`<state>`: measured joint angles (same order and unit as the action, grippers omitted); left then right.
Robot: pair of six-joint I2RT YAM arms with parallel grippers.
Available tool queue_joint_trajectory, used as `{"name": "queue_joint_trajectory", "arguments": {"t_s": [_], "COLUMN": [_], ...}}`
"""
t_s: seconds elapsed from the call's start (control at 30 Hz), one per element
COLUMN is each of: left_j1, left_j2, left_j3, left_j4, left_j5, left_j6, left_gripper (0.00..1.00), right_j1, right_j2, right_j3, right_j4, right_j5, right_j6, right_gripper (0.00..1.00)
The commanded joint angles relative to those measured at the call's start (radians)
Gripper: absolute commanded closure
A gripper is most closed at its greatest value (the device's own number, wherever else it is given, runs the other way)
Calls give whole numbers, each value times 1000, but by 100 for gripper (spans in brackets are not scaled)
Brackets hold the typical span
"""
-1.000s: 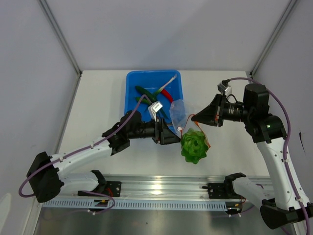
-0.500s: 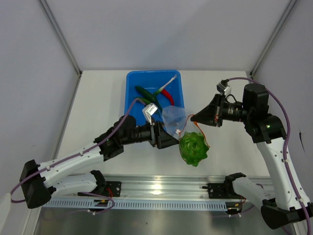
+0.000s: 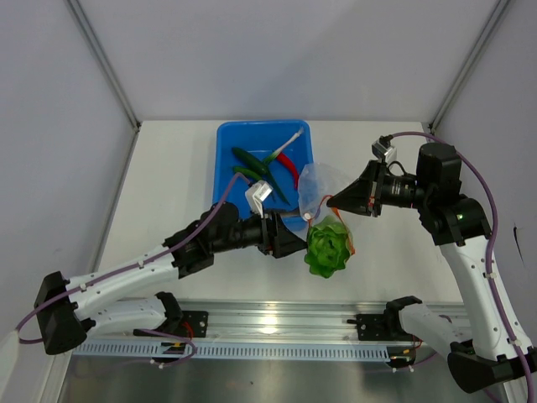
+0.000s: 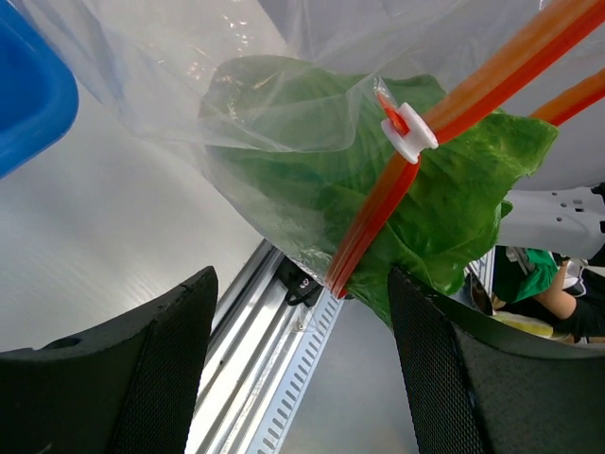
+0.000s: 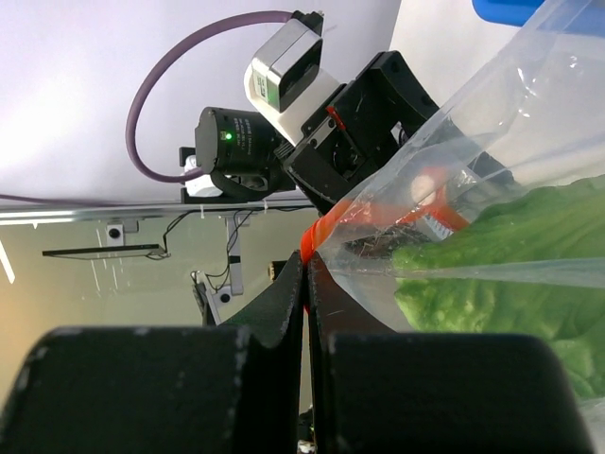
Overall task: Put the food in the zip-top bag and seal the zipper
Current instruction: Adjust the zipper food storage bag at the center of the board.
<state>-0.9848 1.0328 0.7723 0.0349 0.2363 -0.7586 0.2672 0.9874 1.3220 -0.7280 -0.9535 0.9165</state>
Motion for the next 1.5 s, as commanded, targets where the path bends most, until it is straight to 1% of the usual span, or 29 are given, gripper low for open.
{"name": "queue_joint_trajectory", "arguments": {"t_s": [0.0, 0.33, 0.47, 0.67, 0.73, 0.77, 0.8, 0.87, 0.9, 1.0, 1.07, 1.13, 1.17, 1.2, 1.27, 1.3, 1.33, 1.37, 1.4, 1.43, 1.47], "left_j1": [-11, -34, -77, -97, -98, -98, -98, -98, -98, -98, -100, -100, -100, -100, -100, -100, -100, -100, -98, -98, -98], "left_j2": [-23, -7, 13, 73, 81, 84, 88, 110, 119, 139, 141, 135, 130, 121, 118, 116, 118, 119, 121, 119, 124], "left_j3": [24, 28, 47, 85, 91, 94, 96, 111, 119, 130, 128, 128, 125, 125, 125, 131, 133, 143, 147, 165, 174], "left_j4": [-7, -9, -16, -27, -27, -27, -27, -29, -59, -66, -58, -58, -53, -52, -47, -46, -44, -46, -44, -49, -53], "left_j5": [-32, -49, -129, -204, -232, -248, -274, -285, -288, -287, -293, -302, -305, -308, -301, -296, -290, -275, -264, -250, -214], "left_j6": [25, 22, 56, 67, 71, 77, 84, 90, 93, 94, 94, 94, 96, 96, 96, 96, 97, 100, 104, 107, 114], "left_gripper": [25, 24, 24, 24, 27, 30, 41, 49, 59, 68, 68, 66, 63, 54, 48, 47, 50, 54, 66, 74, 89], "right_j1": [6, 10, 15, 59, 85, 93, 99, 113, 118, 135, 145, 155, 162, 165, 171, 178, 181, 184, 185, 187, 187], "right_j2": [-10, -12, -16, -24, -30, -32, -32, -41, -43, -46, -41, -39, -39, -39, -36, -38, -38, -38, -36, -33, -32], "right_j3": [0, 2, -1, -14, -17, -15, -17, -30, -36, -41, -40, -38, -37, -37, -35, -37, -38, -38, -37, -35, -30], "right_j4": [35, 52, 62, 119, 128, 130, 130, 142, 156, 177, 179, 187, 187, 187, 188, 188, 188, 185, 180, 158, 136], "right_j5": [-16, -16, -10, 39, 56, 73, 82, 96, 101, 116, 119, 127, 128, 134, 139, 140, 148, 150, 153, 157, 174], "right_j6": [5, 19, 31, 107, 131, 134, 137, 160, 173, 193, 194, 196, 197, 197, 197, 196, 196, 193, 176, 165, 147], "right_gripper": [100, 100, 100, 100, 100, 100, 100, 100, 100, 100, 100, 100, 100, 100, 100, 100, 100, 100, 100, 100, 100]}}
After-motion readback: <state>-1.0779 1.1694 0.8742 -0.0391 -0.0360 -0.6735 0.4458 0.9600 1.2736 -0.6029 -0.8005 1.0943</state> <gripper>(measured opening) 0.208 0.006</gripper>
